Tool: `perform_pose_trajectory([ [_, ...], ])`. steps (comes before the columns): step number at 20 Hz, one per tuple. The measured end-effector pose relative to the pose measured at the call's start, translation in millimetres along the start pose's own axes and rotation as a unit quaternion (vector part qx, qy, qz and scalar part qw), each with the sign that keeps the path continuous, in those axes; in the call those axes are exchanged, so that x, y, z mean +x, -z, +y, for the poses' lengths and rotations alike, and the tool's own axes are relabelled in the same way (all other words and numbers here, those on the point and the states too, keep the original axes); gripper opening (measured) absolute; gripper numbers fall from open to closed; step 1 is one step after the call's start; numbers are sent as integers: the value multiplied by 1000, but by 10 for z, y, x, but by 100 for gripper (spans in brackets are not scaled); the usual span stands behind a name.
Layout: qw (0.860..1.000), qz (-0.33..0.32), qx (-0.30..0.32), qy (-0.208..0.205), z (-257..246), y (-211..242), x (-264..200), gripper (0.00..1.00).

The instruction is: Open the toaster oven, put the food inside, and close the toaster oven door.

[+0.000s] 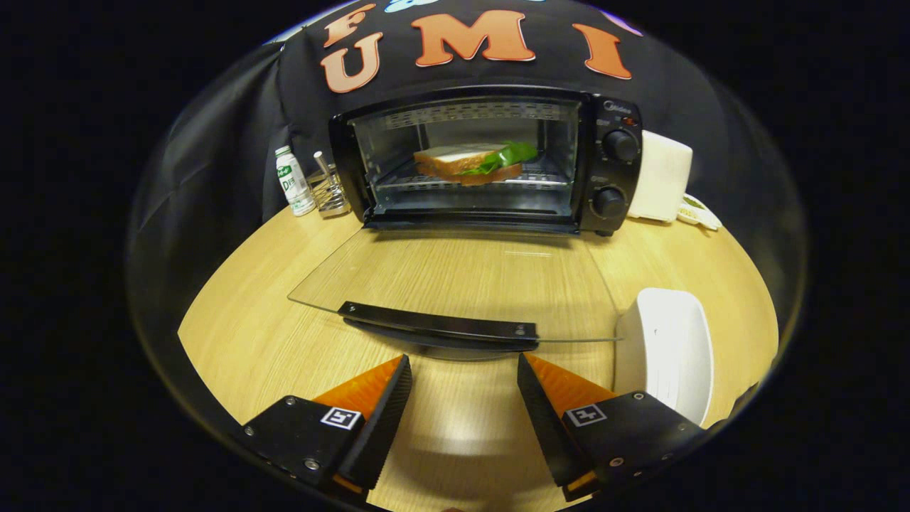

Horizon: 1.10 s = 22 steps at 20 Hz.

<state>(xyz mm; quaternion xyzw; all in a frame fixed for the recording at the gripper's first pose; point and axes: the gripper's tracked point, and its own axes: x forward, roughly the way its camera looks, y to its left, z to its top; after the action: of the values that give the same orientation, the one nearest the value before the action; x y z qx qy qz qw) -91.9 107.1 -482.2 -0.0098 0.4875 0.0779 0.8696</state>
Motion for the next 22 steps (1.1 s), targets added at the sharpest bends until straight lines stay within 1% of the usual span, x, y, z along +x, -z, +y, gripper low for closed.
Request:
perform_pose_trajectory([
  [2,1000,3,-11,7,30,-24,47,89],
  [3,1000,-3,-16,10,48,-50,37,92],
  [7,999,-25,-22,14,75,-226,26,97],
  [11,998,-62,-1,30,-32,-583,18,98],
  [15,994,-101,33,32,-92,-978,-28,97],
  [22,982,-176,37,63,-230,-1714,-172,97],
])
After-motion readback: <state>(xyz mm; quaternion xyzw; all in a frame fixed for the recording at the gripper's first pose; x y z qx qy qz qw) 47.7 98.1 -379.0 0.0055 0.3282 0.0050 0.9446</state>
